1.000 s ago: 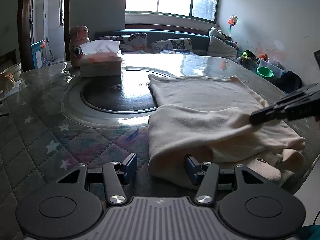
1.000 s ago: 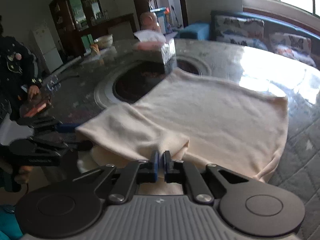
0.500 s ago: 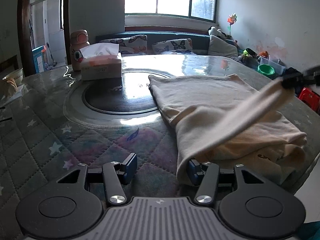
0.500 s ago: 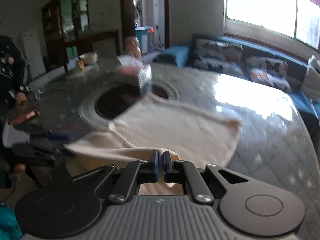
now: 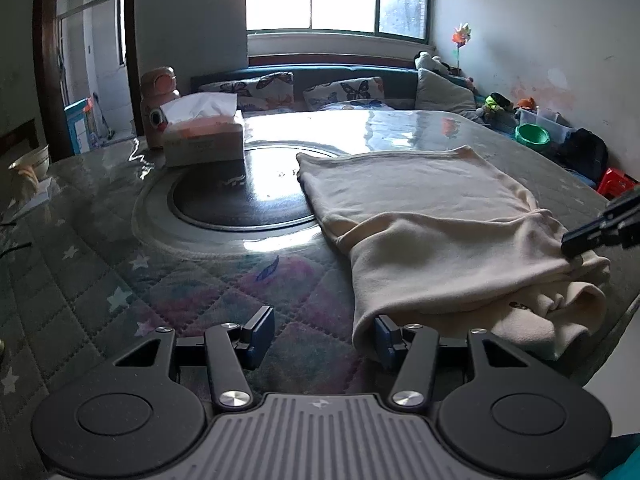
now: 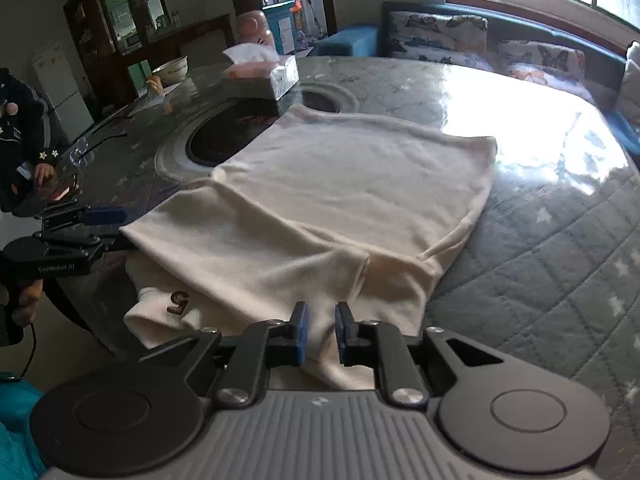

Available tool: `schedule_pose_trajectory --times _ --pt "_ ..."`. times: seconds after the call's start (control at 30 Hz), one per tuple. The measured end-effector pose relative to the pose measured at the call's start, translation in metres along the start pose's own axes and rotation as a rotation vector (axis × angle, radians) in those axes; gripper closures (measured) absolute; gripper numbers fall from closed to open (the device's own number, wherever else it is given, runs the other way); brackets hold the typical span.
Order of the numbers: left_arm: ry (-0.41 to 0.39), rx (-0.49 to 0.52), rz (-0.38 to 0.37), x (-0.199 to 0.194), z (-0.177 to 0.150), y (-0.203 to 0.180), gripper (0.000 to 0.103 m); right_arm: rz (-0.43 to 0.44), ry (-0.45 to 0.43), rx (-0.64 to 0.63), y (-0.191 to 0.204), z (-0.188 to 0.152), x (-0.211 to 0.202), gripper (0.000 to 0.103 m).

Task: Fold clothes
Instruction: 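Lay the folded side flat with the right gripper and release it, then smooth the folded sweatshirt with the left gripper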

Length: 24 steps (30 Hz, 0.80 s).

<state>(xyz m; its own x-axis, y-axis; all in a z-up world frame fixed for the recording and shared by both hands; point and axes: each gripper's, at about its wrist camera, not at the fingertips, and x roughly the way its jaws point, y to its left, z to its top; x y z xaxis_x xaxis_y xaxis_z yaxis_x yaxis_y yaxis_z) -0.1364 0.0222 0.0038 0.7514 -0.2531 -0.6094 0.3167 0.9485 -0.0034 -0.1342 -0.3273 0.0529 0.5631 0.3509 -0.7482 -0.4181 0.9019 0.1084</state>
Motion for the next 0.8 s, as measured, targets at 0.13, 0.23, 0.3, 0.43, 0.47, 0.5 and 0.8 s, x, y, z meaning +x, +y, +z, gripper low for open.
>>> schedule_pose_trajectory --times 0.13,0.23,0.3,0.43,0.47,0.5,0.8 --pt "0.010 -0.011 -0.031 0.002 -0.002 0.001 0.069 -0.012 -0.017 -0.004 -0.004 0.005 -0.009 0.088" --pt "0.011 -0.011 -0.052 0.002 -0.002 -0.001 0.079 -0.024 -0.060 -0.018 -0.003 0.014 -0.013 0.088" --pt "0.007 -0.011 -0.060 0.000 -0.002 -0.002 0.084 -0.020 -0.087 -0.033 0.000 0.022 -0.010 0.087" --pt "0.008 -0.015 -0.067 -0.002 -0.004 -0.004 0.092 0.026 -0.083 -0.059 0.008 0.029 0.006 0.087" --pt "0.010 -0.016 -0.066 -0.003 -0.005 -0.004 0.093 0.031 -0.072 -0.064 0.010 0.028 0.012 0.087" --pt "0.011 -0.019 -0.066 -0.003 -0.006 -0.004 0.093 0.036 -0.061 -0.069 0.011 0.027 0.018 0.087" --pt "0.030 -0.035 -0.048 -0.010 -0.009 0.003 0.093 0.040 -0.022 -0.076 0.012 0.019 0.036 0.083"
